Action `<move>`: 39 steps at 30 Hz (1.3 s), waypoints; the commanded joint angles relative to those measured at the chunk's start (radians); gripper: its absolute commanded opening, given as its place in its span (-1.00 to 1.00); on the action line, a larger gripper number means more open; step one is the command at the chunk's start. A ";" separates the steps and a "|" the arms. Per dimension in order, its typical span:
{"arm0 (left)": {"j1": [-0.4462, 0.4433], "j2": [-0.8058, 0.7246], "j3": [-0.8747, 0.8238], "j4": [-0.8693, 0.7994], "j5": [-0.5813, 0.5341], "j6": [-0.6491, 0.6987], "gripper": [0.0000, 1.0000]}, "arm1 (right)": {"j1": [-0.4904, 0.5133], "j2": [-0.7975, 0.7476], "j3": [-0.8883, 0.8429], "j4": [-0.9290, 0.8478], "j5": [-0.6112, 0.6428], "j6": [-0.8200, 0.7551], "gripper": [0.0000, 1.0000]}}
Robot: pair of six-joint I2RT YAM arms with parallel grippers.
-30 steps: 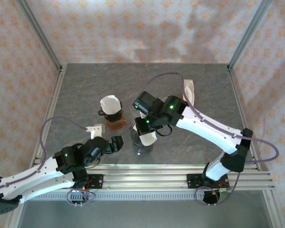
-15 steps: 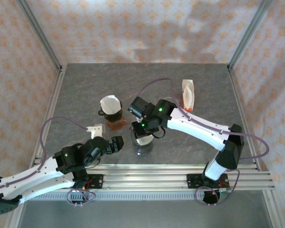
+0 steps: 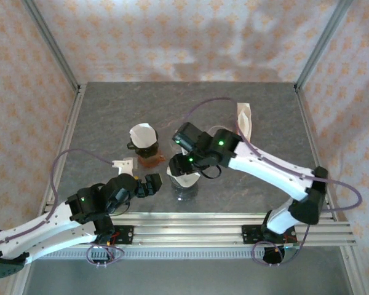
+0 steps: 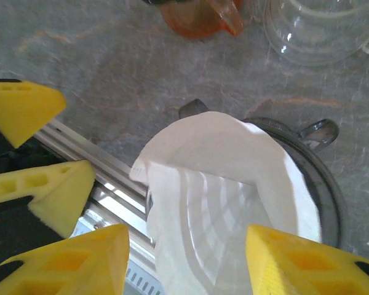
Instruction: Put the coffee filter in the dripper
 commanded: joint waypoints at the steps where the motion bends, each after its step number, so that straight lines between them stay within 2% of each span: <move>1: 0.006 0.041 0.096 0.010 0.009 0.092 0.99 | 0.005 -0.115 -0.049 0.036 0.082 0.020 0.08; 2: 0.005 0.070 0.128 0.004 0.014 0.115 0.95 | 0.005 -0.142 -0.072 0.045 0.101 0.025 0.09; 4: 0.006 0.146 0.195 -0.006 0.034 0.162 0.75 | 0.005 -0.187 -0.112 0.055 0.142 0.029 0.10; 7: 0.005 0.316 0.318 -0.058 0.056 0.217 0.32 | 0.005 -0.232 -0.160 0.049 0.208 0.022 0.10; 9: 0.001 0.426 0.390 -0.097 0.063 0.242 0.20 | 0.005 -0.258 -0.197 0.048 0.242 0.021 0.10; 12: -0.008 0.521 0.450 -0.125 0.064 0.258 0.21 | 0.005 -0.293 -0.244 0.065 0.254 0.024 0.10; 14: -0.015 0.546 0.465 -0.136 0.049 0.262 0.31 | 0.005 -0.303 -0.266 0.076 0.250 0.026 0.10; 16: -0.018 0.556 0.475 -0.151 0.039 0.265 0.32 | 0.005 -0.303 -0.279 0.078 0.252 0.026 0.10; 23: -0.032 0.561 0.466 -0.206 0.045 0.254 0.03 | 0.005 -0.330 -0.294 0.082 0.273 0.011 0.12; 30: -0.033 0.523 0.440 -0.206 0.059 0.236 0.03 | -0.013 -0.252 -0.252 0.096 0.214 -0.052 0.12; 39: -0.035 0.522 0.419 -0.187 0.076 0.229 -0.01 | -0.059 -0.123 -0.171 0.090 0.130 -0.136 -0.20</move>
